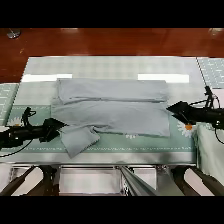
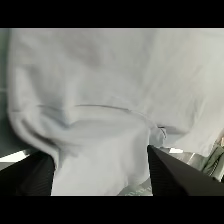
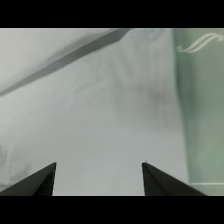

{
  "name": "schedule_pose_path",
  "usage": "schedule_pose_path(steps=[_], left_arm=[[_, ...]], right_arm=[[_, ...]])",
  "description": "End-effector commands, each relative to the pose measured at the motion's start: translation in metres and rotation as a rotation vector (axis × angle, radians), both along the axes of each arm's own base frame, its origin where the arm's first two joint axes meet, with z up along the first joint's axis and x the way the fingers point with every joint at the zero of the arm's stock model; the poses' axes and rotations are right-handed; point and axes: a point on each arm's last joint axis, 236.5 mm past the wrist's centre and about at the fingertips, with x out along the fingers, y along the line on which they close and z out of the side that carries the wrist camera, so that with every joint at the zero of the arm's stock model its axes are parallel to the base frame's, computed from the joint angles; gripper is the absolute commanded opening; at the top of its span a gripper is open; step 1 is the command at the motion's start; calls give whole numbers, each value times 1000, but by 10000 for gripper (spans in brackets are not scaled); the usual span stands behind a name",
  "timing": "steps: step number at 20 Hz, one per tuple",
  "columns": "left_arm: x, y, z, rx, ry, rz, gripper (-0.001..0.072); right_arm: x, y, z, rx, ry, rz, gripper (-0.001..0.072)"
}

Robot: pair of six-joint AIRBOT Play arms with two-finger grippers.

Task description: Fold the shirts.

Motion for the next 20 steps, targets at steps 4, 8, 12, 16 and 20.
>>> schedule_pose_path(steps=[4,8,12,16,20], left_arm=[[15,-3,17,7,-111,-81,23],[21,-4,32,-9,-137,-113,23],[21,-4,32,-9,-136,-113,24],[21,-4,32,-8,-137,-113,23],[21,-4,32,-8,-137,-112,23]], right_arm=[[-76,-92,-35,-161,313,-159,621],[-98,-58,-48,-139,413,-48,620],[-115,-14,-59,-121,478,137,621],[-111,11,-72,-98,499,222,621],[-68,26,-77,-6,387,117,621]])
